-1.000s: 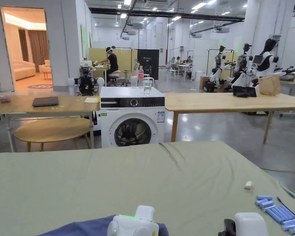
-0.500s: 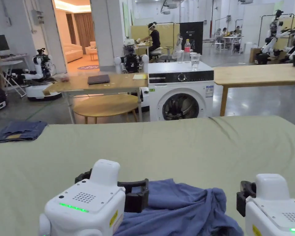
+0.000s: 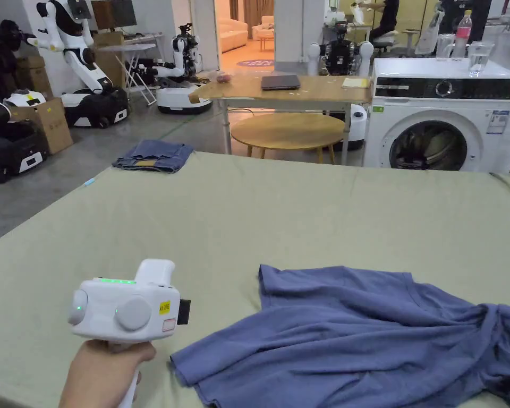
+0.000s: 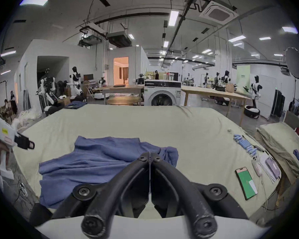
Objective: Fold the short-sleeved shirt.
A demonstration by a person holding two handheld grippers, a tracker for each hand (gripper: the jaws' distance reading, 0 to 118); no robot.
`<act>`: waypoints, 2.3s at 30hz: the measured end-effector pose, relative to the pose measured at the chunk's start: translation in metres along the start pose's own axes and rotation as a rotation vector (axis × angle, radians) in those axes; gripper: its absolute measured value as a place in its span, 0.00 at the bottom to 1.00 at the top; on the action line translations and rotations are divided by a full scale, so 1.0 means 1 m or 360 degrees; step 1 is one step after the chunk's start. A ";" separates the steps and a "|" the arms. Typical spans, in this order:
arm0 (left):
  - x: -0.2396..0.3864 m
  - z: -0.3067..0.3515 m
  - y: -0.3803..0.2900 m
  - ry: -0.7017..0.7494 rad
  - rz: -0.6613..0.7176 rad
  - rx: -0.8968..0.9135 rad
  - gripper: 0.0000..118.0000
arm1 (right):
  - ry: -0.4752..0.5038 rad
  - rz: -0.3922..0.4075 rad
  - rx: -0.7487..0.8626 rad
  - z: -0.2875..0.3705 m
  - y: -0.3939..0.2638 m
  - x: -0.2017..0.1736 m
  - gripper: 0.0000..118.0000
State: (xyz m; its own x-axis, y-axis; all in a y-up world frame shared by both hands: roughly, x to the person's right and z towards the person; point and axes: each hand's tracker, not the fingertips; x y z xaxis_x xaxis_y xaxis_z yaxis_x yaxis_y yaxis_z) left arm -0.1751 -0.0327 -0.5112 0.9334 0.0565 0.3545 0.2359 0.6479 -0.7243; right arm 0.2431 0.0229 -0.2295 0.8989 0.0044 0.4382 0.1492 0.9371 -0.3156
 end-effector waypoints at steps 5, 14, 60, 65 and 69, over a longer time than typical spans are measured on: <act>0.004 -0.051 -0.016 -0.0008 0.0026 -0.0146 1.00 | -0.0047 -0.0019 -0.0054 -0.013 -0.004 0.014 0.00; 0.018 -0.075 -0.038 0.0116 -0.0097 -0.0208 0.54 | -0.0192 -0.0018 -0.0224 -0.039 -0.037 0.060 0.00; 0.052 0.125 0.300 0.0189 -0.0151 0.0873 0.00 | -0.0289 0.0137 0.0327 -0.063 0.298 0.136 0.01; 0.070 0.156 0.356 0.0270 -0.0224 0.1044 0.00 | -0.0339 0.0103 0.0484 -0.053 0.358 0.137 0.01; 0.078 0.173 0.379 0.0241 -0.0175 0.1114 0.00 | -0.0374 0.0097 0.0558 -0.053 0.384 0.139 0.01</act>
State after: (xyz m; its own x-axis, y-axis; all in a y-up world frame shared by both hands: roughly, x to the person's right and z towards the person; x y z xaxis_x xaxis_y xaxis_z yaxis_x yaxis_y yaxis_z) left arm -0.0595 0.3486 -0.6557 0.9533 -0.1101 0.2812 0.1495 0.9811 -0.1225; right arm 0.4474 0.3647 -0.3337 0.7772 0.1047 0.6205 -0.0866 0.9945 -0.0594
